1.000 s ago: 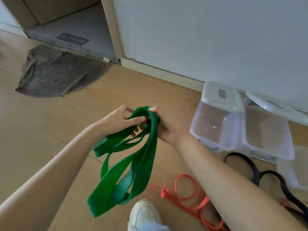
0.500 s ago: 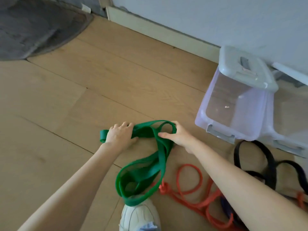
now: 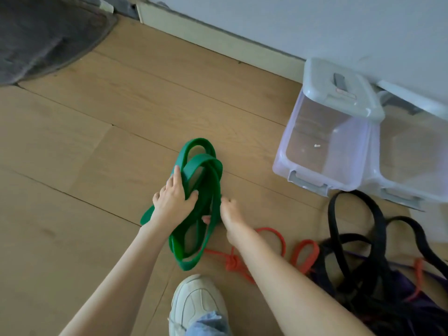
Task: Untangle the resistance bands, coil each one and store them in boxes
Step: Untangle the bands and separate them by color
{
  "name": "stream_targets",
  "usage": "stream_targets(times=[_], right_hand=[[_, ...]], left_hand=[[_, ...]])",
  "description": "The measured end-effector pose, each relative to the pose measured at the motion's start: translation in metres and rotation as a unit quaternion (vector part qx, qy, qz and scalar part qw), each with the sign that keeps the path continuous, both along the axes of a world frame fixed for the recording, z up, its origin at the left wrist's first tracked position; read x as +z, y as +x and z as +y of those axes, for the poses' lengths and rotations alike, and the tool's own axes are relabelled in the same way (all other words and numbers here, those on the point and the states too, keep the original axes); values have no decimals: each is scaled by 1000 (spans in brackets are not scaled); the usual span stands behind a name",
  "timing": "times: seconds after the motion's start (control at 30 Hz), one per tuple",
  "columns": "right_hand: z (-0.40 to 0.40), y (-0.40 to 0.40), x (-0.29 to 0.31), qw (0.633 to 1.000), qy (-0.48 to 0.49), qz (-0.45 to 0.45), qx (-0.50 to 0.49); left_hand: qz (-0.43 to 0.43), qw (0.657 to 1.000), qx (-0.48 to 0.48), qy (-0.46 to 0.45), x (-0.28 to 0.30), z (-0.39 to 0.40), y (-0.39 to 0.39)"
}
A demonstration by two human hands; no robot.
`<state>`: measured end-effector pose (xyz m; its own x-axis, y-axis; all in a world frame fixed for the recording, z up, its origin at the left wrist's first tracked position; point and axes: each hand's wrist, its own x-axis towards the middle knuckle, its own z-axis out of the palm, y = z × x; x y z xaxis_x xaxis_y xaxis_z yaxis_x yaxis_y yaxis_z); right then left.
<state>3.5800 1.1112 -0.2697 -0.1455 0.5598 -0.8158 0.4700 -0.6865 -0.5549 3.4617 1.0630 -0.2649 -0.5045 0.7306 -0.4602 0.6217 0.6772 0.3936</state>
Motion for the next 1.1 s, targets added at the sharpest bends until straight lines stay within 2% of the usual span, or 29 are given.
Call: stream_targets(times=[0.07, 0.17, 0.23, 0.37, 0.47, 0.53, 0.63, 0.7, 0.77, 0.83, 0.87, 0.9, 0.97, 1.03, 1.1], right_hand=[[0, 4, -3, 998, 35, -37, -33], [12, 25, 6, 987, 128, -89, 35], [18, 45, 17, 981, 162, -79, 67], [13, 108, 37, 979, 189, -71, 35], [0, 170, 52, 957, 244, -140, 70], [-10, 204, 59, 947, 260, -146, 121], [-27, 238, 59, 924, 280, -126, 229], [-33, 258, 54, 900, 332, -150, 239], [-37, 278, 47, 866, 357, -233, 262], [-43, 298, 38, 844, 292, -343, 292], [-45, 306, 35, 849, 256, -364, 284], [-47, 314, 32, 870, 242, -349, 252], [-44, 325, 33, 914, 269, -263, 153], [-35, 330, 47, 926, 306, -185, 116], [-20, 328, 75, 928, 330, -120, 125]], left_hand=[[2, 998, 24, 66, 9, -5, 3], [55, 983, 27, 174, 28, -13, 22], [78, 976, 3, 204, 39, -11, 42], [51, 982, -94, 156, 46, 1, 92], [22, 976, -173, 131, 43, 1, 133], [-18, 967, -231, 108, 37, -2, 159], [-80, 925, -370, -28, 18, -14, 193], [-80, 892, -431, -109, 6, -23, 205], [-85, 903, -406, -112, -1, -24, 208], [-92, 920, -370, -91, -2, -18, 209], [-83, 922, -371, -78, 0, -15, 212], [-70, 922, -375, -59, 2, -12, 216], [-65, 927, -369, -3, 8, -7, 226], [-102, 924, -365, 47, 20, -1, 234], [-139, 905, -398, 63, 40, 14, 240]])
